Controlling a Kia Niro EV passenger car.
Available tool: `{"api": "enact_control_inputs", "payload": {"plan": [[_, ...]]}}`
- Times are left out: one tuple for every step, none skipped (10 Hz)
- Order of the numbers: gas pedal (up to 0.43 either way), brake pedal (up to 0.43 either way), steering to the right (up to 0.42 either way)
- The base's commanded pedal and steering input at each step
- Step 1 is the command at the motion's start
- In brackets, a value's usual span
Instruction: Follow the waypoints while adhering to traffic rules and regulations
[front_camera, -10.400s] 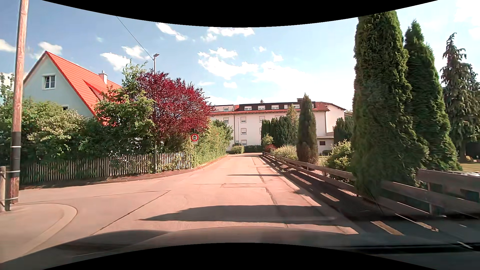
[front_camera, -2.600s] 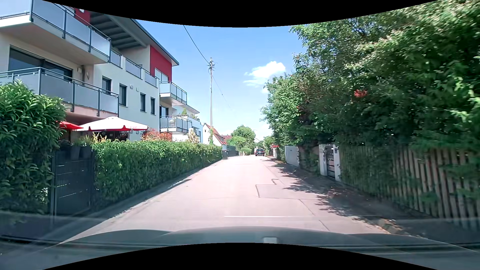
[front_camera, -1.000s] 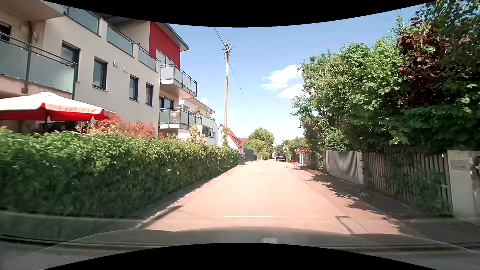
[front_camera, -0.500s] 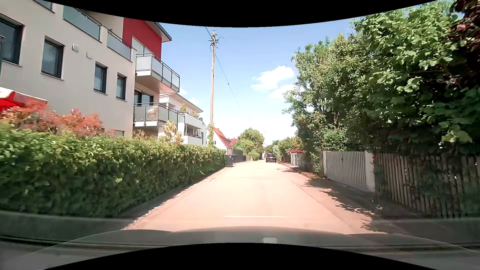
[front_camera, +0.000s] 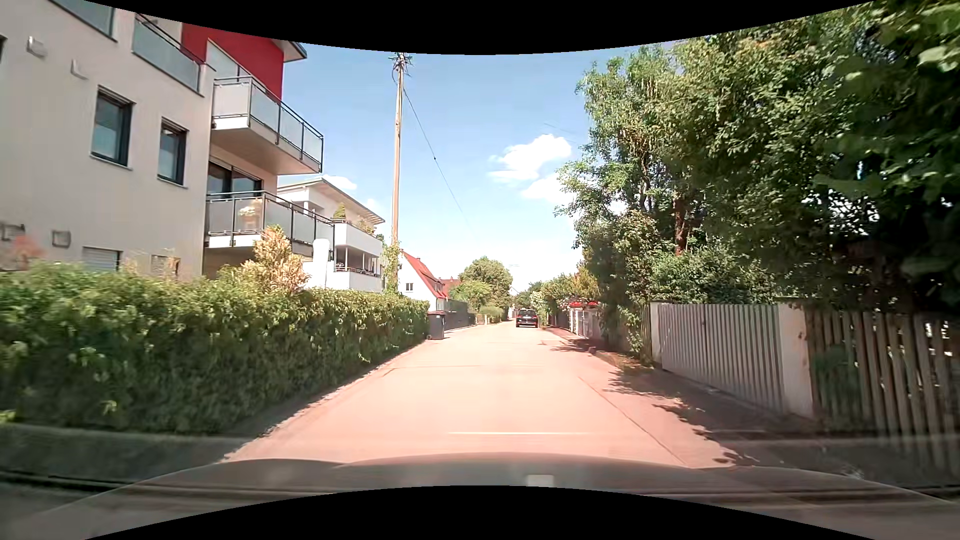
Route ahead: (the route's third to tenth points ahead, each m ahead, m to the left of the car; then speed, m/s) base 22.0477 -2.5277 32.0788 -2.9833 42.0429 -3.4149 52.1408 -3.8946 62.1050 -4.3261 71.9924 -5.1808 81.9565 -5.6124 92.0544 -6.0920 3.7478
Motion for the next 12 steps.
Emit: {"api": "enact_control_inputs", "payload": {"plan": [[0.157,0.0,0.056],[0.157,0.0,0.046],[0.157,0.0,0.036],[0.157,0.0,0.021],[0.157,0.0,0.015],[0.157,0.0,0.014],[0.157,0.0,0.012],[0.157,0.0,0.009],[0.157,0.0,0.008],[0.138,0.0,0.008],[0.138,0.0,0.003],[0.13,0.0,0.002]]}}
